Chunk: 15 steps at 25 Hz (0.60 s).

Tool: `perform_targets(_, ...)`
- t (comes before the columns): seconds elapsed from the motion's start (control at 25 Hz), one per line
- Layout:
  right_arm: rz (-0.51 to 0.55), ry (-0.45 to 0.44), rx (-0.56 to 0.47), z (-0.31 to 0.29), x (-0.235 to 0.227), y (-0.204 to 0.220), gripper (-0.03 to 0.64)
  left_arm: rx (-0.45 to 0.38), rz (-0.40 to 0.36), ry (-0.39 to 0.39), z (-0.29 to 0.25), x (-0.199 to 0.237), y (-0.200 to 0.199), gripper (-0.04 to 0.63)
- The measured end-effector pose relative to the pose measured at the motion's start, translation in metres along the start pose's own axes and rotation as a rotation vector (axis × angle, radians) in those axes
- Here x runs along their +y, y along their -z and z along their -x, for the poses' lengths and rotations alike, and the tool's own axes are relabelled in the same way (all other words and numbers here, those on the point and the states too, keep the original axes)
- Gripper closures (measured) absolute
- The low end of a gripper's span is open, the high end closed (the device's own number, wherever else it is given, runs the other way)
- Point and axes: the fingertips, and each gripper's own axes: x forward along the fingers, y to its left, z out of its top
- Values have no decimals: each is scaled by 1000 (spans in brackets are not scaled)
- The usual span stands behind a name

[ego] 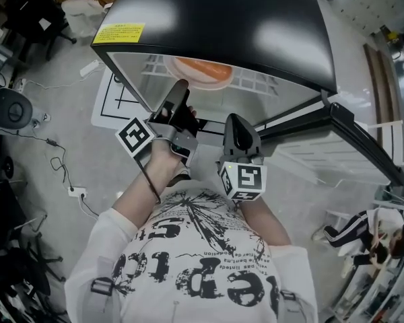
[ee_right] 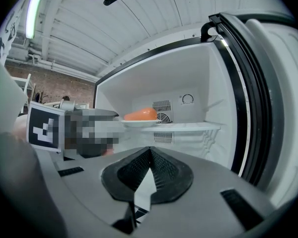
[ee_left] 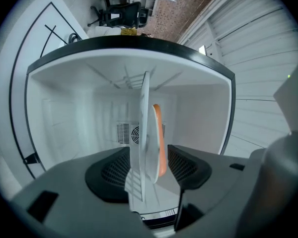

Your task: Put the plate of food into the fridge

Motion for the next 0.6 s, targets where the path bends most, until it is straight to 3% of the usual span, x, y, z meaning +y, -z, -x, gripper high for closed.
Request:
perform_targets(0.2,9,0,1,3,-1,0,615,-32,-204,-14,14,-11,-3,373)
perform_targets(0.32,12,-7,-3,4,2,-1,615,-40,-280,-58,23,-8,-6,377)
perform_targets(0.44,14,-19,-9,6,7,-2,616,-35,-346,-146,35,5,-5,478)
perform_targets(0.56,8,-26,-14,7,11,-4,615,-17,-373,-175,41,9,0,586)
perform_targets(0.6,5,-27,-18,7,12,-5,615,-2,-400,-176,42,9,3,588)
